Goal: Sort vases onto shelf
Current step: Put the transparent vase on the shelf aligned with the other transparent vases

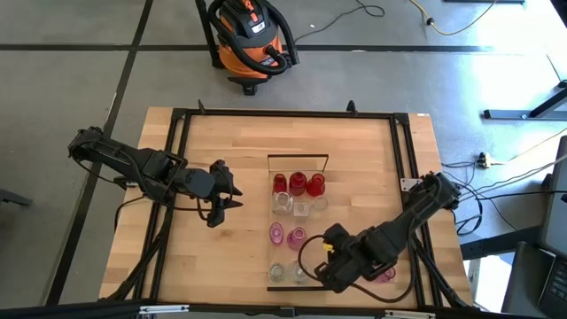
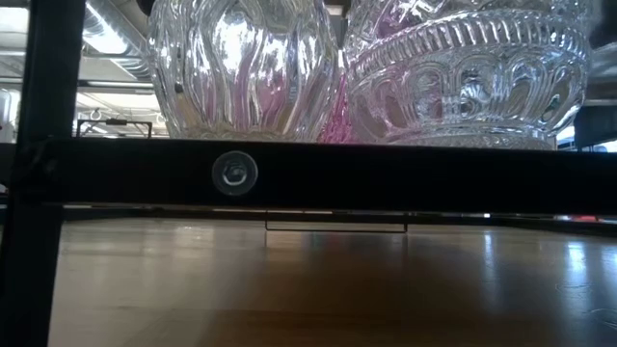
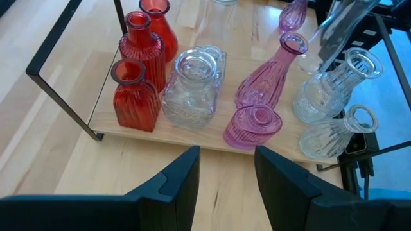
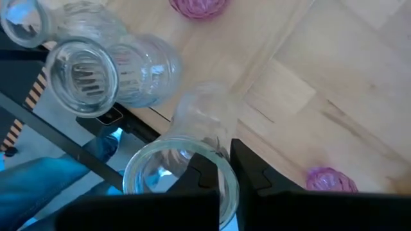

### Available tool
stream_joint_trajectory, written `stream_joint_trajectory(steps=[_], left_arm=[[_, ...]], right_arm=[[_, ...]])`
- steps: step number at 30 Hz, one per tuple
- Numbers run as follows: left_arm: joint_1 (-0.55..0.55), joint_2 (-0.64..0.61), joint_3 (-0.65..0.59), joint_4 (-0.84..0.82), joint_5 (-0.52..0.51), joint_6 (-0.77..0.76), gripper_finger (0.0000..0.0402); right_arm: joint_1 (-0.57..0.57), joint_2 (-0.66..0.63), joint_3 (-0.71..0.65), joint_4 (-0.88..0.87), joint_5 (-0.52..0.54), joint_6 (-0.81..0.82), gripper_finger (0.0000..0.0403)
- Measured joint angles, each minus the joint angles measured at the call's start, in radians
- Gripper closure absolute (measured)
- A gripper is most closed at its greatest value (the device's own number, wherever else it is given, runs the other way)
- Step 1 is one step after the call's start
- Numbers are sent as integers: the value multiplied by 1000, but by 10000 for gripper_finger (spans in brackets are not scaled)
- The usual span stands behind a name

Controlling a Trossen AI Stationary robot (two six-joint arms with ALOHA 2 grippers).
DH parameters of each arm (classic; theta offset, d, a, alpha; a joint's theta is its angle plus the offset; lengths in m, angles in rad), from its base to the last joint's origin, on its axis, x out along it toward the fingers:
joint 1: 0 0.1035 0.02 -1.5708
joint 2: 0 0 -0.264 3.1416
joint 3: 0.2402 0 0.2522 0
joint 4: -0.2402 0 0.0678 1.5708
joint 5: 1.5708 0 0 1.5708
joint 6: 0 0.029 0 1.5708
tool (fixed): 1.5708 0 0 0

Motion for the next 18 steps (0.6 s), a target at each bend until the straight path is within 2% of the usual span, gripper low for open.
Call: stream_joint_trajectory(steps=[18], left_arm=[[-9, 0, 0, -4, -3, -1, 259]], right_arm=[[-7, 43, 1, 28, -7, -16, 403]])
